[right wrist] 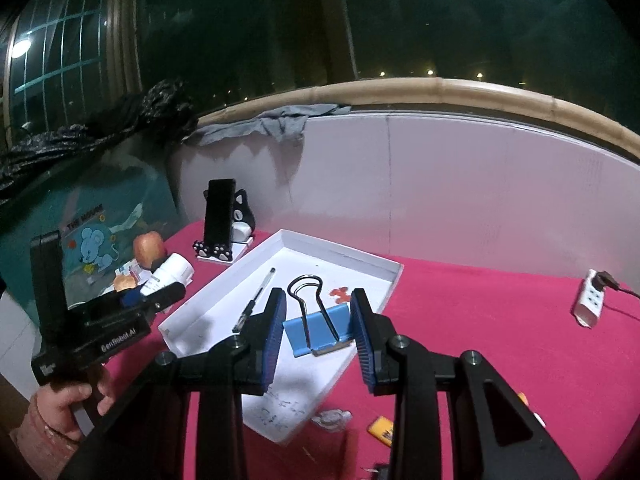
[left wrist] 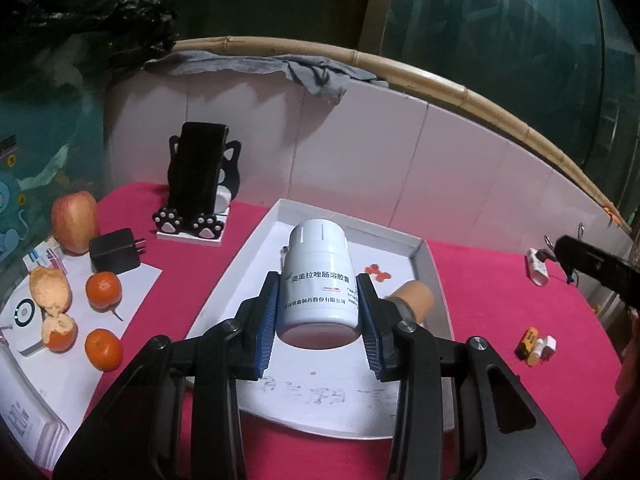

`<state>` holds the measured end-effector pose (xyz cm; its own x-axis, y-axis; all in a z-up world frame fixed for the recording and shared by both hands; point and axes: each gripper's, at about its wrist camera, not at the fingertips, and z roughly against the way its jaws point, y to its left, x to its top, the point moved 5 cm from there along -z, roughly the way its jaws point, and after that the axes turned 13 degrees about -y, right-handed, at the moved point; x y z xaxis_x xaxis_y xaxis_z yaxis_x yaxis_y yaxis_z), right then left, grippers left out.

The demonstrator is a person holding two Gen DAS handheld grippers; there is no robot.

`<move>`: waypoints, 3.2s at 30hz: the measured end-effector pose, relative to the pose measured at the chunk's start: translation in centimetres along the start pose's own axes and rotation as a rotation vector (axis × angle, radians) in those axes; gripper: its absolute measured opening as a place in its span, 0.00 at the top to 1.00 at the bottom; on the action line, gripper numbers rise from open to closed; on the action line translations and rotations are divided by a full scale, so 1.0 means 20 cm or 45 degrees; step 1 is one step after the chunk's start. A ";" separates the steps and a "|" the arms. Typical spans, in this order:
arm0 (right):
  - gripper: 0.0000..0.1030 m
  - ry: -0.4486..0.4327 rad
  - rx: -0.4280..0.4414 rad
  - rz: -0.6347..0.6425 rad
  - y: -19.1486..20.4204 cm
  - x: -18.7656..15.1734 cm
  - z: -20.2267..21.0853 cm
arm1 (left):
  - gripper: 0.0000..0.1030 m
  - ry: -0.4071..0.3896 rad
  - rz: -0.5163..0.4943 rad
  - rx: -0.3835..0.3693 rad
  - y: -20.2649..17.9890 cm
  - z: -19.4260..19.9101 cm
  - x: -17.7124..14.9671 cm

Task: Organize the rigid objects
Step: 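Carry bottle and binder clip into the white tray and open both tools, then move the left tool to the red cylindrical jar and grasp it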

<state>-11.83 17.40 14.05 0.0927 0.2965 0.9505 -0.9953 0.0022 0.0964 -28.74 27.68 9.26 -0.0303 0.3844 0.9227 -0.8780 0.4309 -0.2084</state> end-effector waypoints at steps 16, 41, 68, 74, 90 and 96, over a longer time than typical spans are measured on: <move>0.68 0.279 0.054 -0.018 0.18 -0.30 -0.50 | 0.64 0.181 0.013 0.000 0.06 -0.42 -0.01; 0.15 0.281 -0.035 0.191 0.26 -0.47 -0.50 | 0.05 0.176 -0.043 0.137 0.07 -0.44 -0.10; 0.00 -0.139 -0.555 -0.269 -0.65 -0.31 0.38 | 0.00 0.178 -0.139 -0.393 -0.61 -0.08 -0.20; 0.00 -0.100 -0.616 -0.390 -0.81 -0.44 0.50 | 0.00 0.263 -0.210 -0.533 -0.69 0.00 -0.33; 0.00 -0.045 -0.612 -0.556 -0.94 -0.61 0.58 | 0.00 0.490 -0.321 -0.799 -0.96 0.04 -0.67; 0.00 -0.033 -0.590 -0.526 -0.92 -0.61 0.58 | 0.01 0.468 -0.367 -0.657 -0.87 -0.02 -0.68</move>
<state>5.70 2.76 4.13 0.4675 0.1591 0.8696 -0.7845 0.5281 0.3251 -12.81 15.23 0.18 0.4137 0.4083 0.8137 -0.4843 0.8556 -0.1831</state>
